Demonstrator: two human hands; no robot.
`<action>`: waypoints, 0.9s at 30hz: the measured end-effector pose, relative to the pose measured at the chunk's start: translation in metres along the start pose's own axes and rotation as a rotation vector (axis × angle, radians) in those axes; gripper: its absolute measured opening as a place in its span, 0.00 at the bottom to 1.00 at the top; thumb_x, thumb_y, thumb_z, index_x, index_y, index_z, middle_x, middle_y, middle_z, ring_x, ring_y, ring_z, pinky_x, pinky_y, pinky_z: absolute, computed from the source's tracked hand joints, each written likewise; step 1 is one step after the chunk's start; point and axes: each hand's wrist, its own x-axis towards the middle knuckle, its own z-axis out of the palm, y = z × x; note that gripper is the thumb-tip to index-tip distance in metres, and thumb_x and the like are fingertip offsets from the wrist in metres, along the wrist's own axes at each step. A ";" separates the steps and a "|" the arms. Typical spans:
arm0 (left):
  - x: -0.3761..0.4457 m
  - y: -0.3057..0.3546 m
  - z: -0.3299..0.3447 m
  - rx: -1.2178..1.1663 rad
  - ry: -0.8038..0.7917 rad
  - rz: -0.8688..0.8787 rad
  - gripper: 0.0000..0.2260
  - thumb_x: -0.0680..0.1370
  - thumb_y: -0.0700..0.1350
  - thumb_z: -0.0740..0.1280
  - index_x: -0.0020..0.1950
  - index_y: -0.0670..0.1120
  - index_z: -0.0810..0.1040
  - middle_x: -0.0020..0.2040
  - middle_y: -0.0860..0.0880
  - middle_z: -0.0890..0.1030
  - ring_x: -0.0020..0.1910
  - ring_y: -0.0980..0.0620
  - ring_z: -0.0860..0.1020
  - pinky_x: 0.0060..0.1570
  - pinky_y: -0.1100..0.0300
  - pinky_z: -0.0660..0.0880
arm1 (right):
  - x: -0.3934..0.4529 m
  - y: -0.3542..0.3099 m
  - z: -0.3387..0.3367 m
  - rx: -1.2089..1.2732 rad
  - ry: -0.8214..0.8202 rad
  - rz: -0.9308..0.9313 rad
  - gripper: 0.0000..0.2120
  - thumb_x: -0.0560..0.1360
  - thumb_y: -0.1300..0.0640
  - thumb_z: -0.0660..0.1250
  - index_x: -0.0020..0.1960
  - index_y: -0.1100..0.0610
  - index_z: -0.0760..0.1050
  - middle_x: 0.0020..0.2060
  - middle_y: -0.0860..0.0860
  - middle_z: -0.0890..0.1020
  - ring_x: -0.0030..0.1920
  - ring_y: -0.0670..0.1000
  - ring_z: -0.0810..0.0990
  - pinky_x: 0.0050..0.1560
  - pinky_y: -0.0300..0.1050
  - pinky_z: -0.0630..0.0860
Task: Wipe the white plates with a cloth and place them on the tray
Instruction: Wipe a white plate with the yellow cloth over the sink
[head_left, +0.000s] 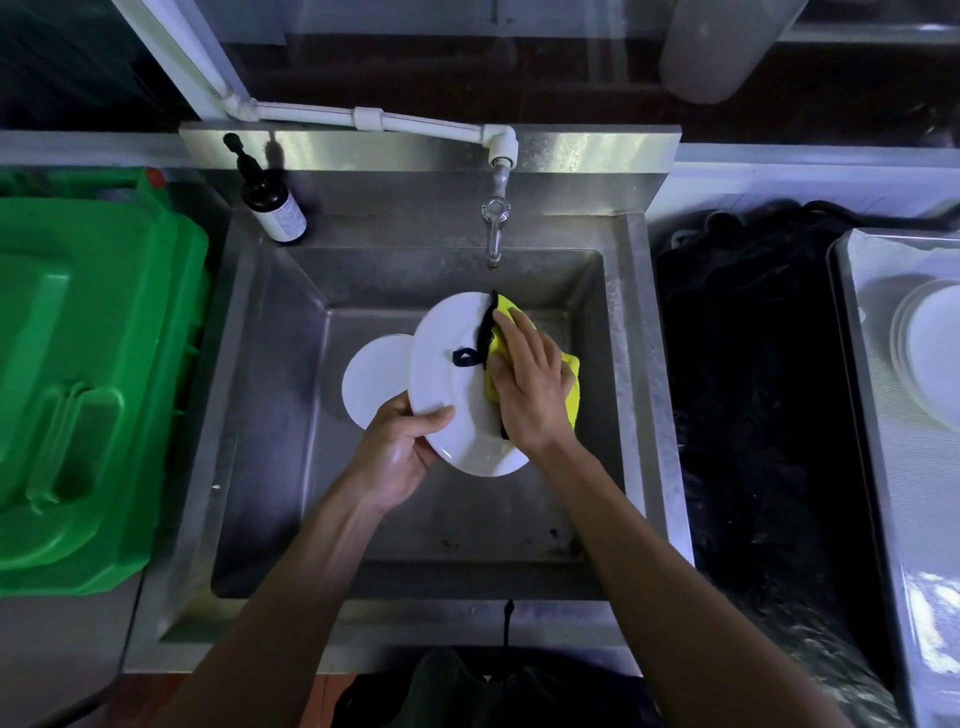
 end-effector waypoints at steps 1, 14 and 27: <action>0.000 -0.001 -0.001 0.011 -0.004 -0.008 0.17 0.72 0.37 0.70 0.61 0.43 0.84 0.61 0.39 0.83 0.59 0.40 0.83 0.55 0.48 0.82 | -0.001 -0.004 0.001 -0.016 0.003 -0.019 0.22 0.85 0.49 0.56 0.78 0.41 0.61 0.78 0.40 0.60 0.76 0.49 0.56 0.74 0.59 0.51; 0.002 0.004 -0.021 0.056 -0.052 -0.046 0.15 0.72 0.35 0.70 0.57 0.45 0.86 0.55 0.42 0.85 0.54 0.44 0.84 0.50 0.52 0.81 | -0.027 -0.023 0.022 -0.097 -0.060 -0.227 0.22 0.85 0.53 0.55 0.78 0.45 0.63 0.79 0.41 0.58 0.78 0.51 0.55 0.74 0.54 0.51; 0.004 0.012 -0.046 -0.077 -0.169 -0.070 0.20 0.71 0.37 0.72 0.63 0.46 0.84 0.62 0.43 0.84 0.61 0.43 0.82 0.54 0.52 0.81 | -0.004 -0.025 0.009 -0.452 -0.114 -0.304 0.26 0.83 0.39 0.45 0.80 0.41 0.56 0.81 0.42 0.54 0.80 0.54 0.52 0.70 0.77 0.44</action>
